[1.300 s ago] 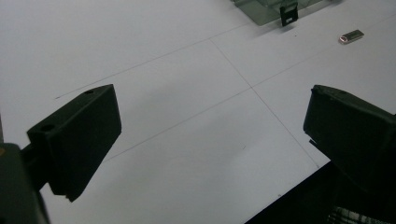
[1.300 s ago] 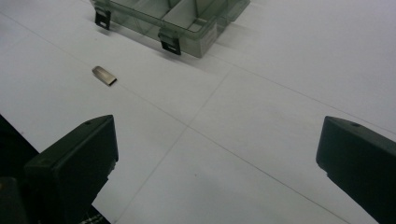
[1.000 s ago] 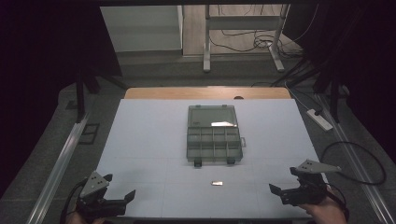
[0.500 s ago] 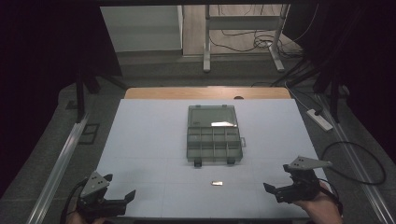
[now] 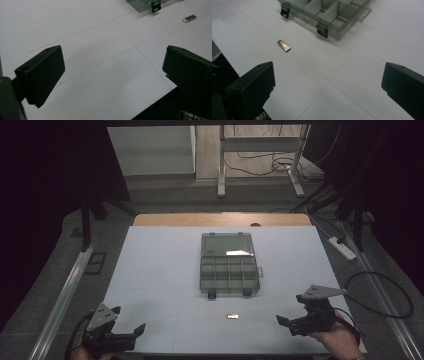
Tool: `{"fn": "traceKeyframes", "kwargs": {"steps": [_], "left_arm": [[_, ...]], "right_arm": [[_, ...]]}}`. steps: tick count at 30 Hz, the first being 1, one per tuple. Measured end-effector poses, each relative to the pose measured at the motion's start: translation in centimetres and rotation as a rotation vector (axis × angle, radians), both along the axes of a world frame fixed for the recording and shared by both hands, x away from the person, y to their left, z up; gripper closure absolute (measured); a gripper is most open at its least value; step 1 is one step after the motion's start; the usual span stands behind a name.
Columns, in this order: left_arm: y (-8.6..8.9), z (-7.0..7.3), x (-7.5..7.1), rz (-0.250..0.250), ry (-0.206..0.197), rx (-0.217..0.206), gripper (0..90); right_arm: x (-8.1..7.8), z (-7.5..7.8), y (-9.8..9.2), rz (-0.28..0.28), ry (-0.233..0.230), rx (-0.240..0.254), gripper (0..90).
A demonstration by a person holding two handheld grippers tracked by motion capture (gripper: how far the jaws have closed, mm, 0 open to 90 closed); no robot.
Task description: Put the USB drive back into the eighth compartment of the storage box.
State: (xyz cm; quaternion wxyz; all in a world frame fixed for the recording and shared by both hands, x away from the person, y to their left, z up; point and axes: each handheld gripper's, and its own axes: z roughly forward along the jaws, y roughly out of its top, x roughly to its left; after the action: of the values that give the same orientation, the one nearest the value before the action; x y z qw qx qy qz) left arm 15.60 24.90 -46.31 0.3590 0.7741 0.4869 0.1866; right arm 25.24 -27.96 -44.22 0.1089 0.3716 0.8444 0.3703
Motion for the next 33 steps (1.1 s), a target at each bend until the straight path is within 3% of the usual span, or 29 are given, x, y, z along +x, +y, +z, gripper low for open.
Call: {"fn": "traceKeyframes", "kwargs": {"steps": [6,22,28,33], "left_arm": [[0.0,0.0,0.0,-0.002,0.001,0.0,4.4],[0.0,0.0,0.0,0.0,0.005,-0.001,4.3],[0.0,0.0,0.0,0.0,0.005,-0.002,4.3],[0.0,0.0,0.0,0.0,0.005,-0.002,4.3]], "right_arm": [[0.4,-0.2,1.1,0.031,0.023,-0.007,0.0],[1.4,-0.4,3.0,0.075,0.019,-0.034,0.0],[2.0,-0.7,3.9,0.103,0.049,-0.036,0.0],[2.3,-0.8,4.8,0.121,0.043,-0.052,0.0]]}}
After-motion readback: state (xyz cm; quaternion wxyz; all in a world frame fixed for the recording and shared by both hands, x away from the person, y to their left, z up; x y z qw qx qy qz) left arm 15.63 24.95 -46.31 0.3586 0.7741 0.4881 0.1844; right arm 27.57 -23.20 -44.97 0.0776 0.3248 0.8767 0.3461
